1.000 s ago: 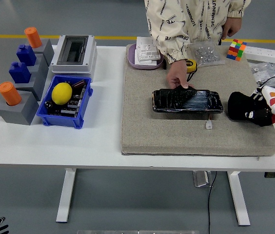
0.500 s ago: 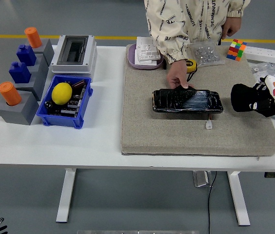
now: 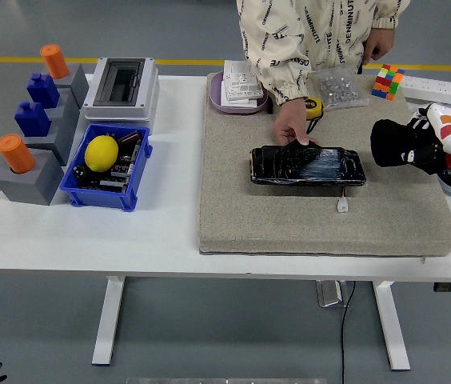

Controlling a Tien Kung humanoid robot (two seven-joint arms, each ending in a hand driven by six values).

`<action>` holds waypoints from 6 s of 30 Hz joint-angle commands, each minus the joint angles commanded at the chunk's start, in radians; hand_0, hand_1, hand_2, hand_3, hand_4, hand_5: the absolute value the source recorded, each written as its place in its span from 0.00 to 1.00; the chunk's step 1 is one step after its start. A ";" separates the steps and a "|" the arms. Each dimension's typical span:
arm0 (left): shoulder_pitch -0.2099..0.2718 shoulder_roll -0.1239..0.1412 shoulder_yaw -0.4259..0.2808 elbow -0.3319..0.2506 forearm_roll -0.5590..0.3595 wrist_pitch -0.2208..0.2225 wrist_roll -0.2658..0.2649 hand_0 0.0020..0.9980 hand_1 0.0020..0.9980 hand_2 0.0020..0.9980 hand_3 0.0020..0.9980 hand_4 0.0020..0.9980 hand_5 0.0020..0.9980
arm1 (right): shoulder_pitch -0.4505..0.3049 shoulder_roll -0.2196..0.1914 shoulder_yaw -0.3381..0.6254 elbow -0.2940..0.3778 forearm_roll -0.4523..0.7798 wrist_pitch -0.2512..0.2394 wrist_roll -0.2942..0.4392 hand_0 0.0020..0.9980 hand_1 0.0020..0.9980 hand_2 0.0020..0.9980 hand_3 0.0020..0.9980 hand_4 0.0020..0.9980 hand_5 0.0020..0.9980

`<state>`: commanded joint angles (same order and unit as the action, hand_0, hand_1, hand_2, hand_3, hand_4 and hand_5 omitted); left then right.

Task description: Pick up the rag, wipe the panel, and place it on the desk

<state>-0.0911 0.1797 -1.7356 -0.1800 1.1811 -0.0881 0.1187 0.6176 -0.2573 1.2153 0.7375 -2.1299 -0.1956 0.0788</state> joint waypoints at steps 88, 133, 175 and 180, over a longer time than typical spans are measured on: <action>0.021 0.029 -0.026 0.000 0.035 -0.007 -0.007 0.73 0.72 0.77 0.63 0.69 0.58 | -0.037 -0.077 -0.189 0.342 0.034 0.128 -0.163 0.28 0.38 0.43 0.42 1.00 0.04; 0.014 0.035 0.006 0.000 0.016 -0.006 -0.003 0.73 0.72 0.77 0.63 0.69 0.58 | 0.040 0.139 -0.240 0.257 0.037 0.103 -0.148 0.28 0.38 0.43 0.42 1.00 0.05; -0.010 0.027 0.007 0.000 0.004 -0.004 -0.003 0.73 0.72 0.77 0.63 0.70 0.59 | 0.053 0.211 -0.299 0.196 0.055 0.098 -0.138 0.29 0.38 0.43 0.43 1.00 0.05; -0.009 0.026 0.006 0.000 0.005 -0.005 -0.005 0.73 0.72 0.77 0.63 0.69 0.59 | 0.052 0.182 -0.285 0.195 0.052 0.099 -0.138 0.29 0.38 0.43 0.42 1.00 0.05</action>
<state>-0.0999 0.2059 -1.7301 -0.1800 1.1863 -0.0932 0.1137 0.6699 -0.0756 0.9307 0.9328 -2.0776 -0.0966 -0.0591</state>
